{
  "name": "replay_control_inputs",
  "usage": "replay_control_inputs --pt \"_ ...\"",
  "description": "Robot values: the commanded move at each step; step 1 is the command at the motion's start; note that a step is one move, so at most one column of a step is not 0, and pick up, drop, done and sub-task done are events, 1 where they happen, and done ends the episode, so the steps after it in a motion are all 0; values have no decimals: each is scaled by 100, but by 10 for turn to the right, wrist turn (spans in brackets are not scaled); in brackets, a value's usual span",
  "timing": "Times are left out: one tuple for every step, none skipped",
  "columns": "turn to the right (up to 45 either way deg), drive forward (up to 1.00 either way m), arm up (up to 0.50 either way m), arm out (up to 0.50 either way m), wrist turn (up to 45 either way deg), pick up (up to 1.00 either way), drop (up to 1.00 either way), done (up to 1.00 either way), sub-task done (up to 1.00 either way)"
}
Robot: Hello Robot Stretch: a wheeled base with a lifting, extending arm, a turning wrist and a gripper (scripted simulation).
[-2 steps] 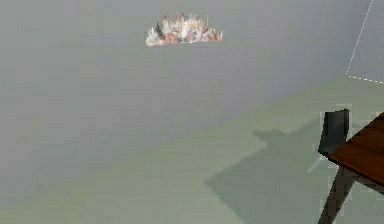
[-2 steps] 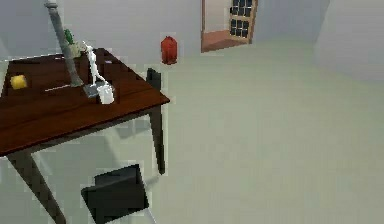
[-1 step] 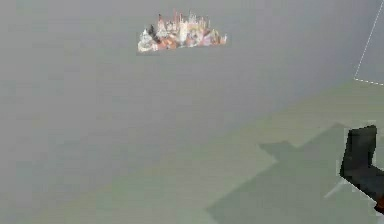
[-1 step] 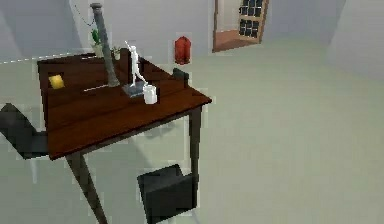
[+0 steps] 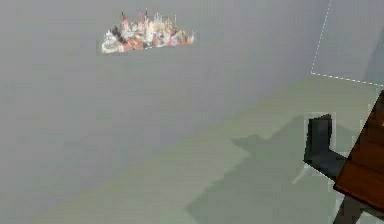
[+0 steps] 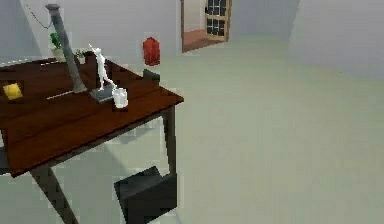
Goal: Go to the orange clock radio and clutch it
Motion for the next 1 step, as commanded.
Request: replay_control_inputs --pt "0 95 0 0 0 0 0 0 0"
